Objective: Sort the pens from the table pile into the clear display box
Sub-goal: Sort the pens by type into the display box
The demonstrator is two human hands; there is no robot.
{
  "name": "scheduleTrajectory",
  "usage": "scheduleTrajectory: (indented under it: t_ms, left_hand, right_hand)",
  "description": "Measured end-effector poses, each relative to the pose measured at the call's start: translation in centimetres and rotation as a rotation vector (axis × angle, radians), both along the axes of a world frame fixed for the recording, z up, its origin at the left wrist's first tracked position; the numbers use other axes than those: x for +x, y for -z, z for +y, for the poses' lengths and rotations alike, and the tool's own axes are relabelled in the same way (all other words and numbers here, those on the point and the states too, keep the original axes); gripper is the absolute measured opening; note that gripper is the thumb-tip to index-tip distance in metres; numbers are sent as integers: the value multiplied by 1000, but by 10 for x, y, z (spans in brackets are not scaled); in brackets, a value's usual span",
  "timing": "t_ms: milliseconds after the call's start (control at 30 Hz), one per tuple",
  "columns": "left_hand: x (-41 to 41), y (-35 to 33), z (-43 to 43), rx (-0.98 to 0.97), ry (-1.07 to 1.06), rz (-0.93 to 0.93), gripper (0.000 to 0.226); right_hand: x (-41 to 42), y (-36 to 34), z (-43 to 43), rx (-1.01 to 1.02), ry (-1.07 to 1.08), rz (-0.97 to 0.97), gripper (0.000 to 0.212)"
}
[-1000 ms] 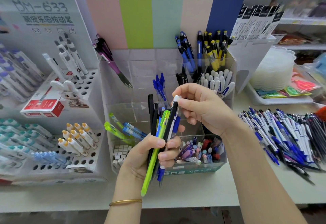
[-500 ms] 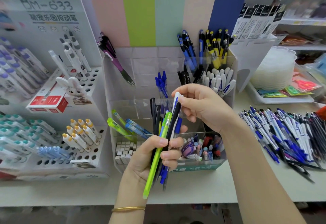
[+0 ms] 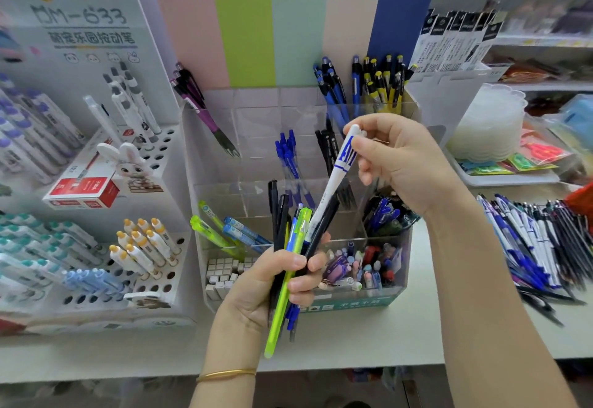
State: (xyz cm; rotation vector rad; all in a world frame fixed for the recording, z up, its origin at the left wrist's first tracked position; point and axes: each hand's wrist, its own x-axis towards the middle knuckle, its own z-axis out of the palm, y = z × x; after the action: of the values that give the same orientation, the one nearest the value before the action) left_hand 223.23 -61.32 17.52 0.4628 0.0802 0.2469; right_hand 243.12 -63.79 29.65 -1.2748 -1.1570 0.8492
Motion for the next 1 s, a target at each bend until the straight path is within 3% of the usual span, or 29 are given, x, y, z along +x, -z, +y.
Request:
scheduleTrajectory:
  t_ms: [233,333,433,600,833,1000]
  left_hand:
    - [0,2,5,110,-151,193,63]
    - [-1,3,7,124,-212,274,55]
    - [-1,6,12,132,-228,242,63]
    - [-1,5,8,149,-244,228,70]
    - [5,-2,2,272,-299,325,56]
    - [5,-2,-2,368,-344,282,55]
  right_hand:
    - [17,3,-16,131,229,6,16]
    - [19,3,-30,117,364,-165,12]
    - [12,12,-36,68,444,-358,12]
    - [-1,32,-29,-37,431,-481,15]
    - [-14,53,-17,-116,376,-809,8]
    - [-23,70,-11,-273,294,-912,10]
